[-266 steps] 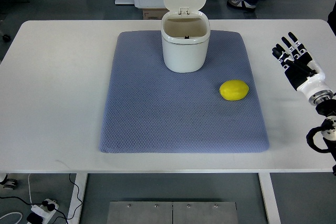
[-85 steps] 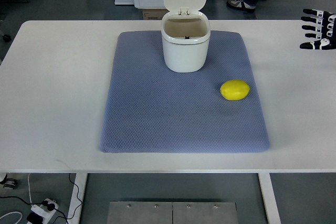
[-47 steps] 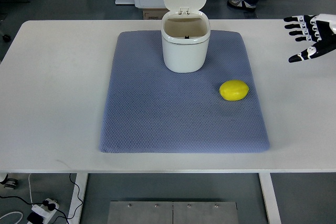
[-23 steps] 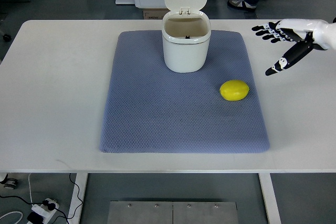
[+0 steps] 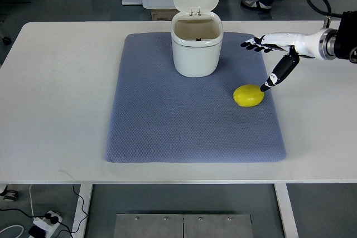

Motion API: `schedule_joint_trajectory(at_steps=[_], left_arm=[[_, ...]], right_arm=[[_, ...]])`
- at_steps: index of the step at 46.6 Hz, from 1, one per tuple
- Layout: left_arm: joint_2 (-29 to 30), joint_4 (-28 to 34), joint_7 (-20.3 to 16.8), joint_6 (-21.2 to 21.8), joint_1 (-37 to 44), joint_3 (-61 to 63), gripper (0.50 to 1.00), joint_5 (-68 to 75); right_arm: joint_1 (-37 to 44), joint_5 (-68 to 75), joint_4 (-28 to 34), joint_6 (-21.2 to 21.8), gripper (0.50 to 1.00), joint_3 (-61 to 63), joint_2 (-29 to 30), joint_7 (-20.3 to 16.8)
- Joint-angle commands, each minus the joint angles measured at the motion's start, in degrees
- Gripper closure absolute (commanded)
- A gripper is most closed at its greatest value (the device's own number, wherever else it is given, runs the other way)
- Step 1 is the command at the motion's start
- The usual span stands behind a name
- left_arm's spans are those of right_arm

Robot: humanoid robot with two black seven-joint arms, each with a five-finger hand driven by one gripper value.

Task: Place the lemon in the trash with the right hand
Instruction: 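Move the right hand over the yellow lemon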

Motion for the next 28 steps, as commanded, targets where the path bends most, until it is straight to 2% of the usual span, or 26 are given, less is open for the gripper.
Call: schedule_joint_trajectory(at_steps=[1, 18, 28], left_arm=[[0.0, 0.0, 0.0, 0.0, 0.0, 0.0, 0.500, 0.0], [0.0, 0.0, 0.0, 0.0, 0.0, 0.0, 0.500, 0.0], [0.0, 0.0, 0.0, 0.0, 0.0, 0.0, 0.500, 0.0]], right_arm=[[0.1, 0.0, -0.1, -1.2, 0.500, -1.5, 1.9, -0.2], [0.1, -0.1, -0.4, -5.6, 0.500, -8.0, 9.2, -1.2], [0.1, 0.0, -0.6, -6.4, 0.500, -8.8, 11.9, -1.3]])
